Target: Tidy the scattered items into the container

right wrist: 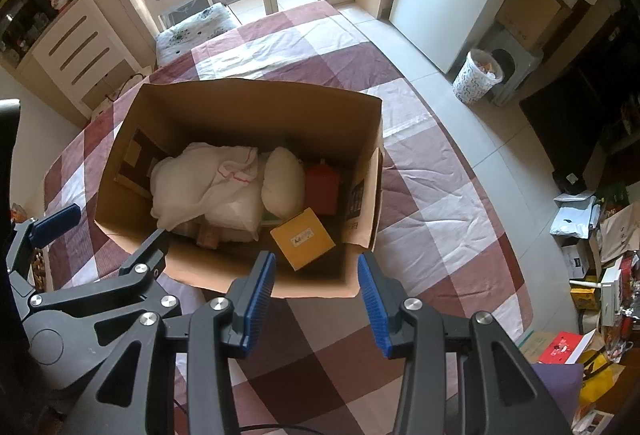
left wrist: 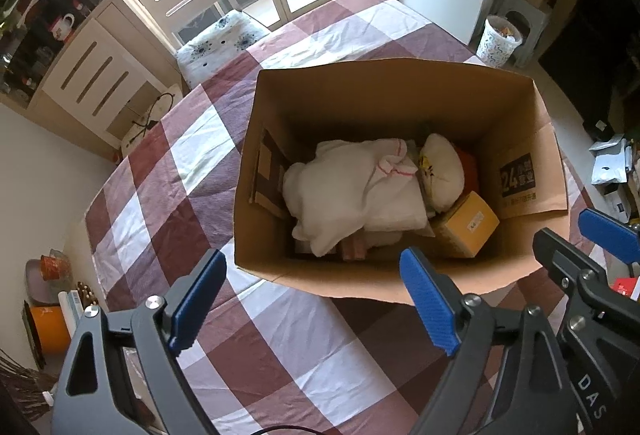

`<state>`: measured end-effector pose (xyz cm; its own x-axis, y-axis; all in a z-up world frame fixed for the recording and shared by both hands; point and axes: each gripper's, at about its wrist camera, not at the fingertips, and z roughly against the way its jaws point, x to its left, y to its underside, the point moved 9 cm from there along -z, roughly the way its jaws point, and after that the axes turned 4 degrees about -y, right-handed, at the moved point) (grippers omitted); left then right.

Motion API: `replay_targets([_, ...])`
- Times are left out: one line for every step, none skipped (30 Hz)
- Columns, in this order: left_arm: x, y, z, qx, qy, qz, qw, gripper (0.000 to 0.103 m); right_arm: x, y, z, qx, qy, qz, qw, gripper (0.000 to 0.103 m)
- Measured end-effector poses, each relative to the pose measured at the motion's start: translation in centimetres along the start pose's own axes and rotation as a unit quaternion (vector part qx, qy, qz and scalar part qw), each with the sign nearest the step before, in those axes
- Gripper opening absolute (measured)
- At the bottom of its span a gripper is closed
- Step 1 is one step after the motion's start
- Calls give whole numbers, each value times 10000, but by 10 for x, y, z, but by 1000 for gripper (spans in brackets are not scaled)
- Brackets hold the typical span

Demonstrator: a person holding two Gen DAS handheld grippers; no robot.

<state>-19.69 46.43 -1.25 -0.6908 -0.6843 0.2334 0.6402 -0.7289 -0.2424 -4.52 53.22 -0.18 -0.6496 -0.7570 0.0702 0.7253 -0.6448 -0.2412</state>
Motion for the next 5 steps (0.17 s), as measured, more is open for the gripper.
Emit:
replay_targets([0,0,0,-4,-14,4,10000,90,0,0,0,-1,-4,4,10000,44])
replay_targets([0,0,0,7,-23,-5,10000,90,0,0,0,1,-8,1,10000,44])
replay_targets([1,1,-1,29,-21,7,10000,90,1,0,0,10,-5,6,10000,44])
replay_targets([1,1,-1,54,-12,38,10000,90,1,0,0,2,-5,10,10000,44])
replay_targets([2,1,-1,75,-9,57,10000,90,1,0,0,-6,-15,1,10000,44])
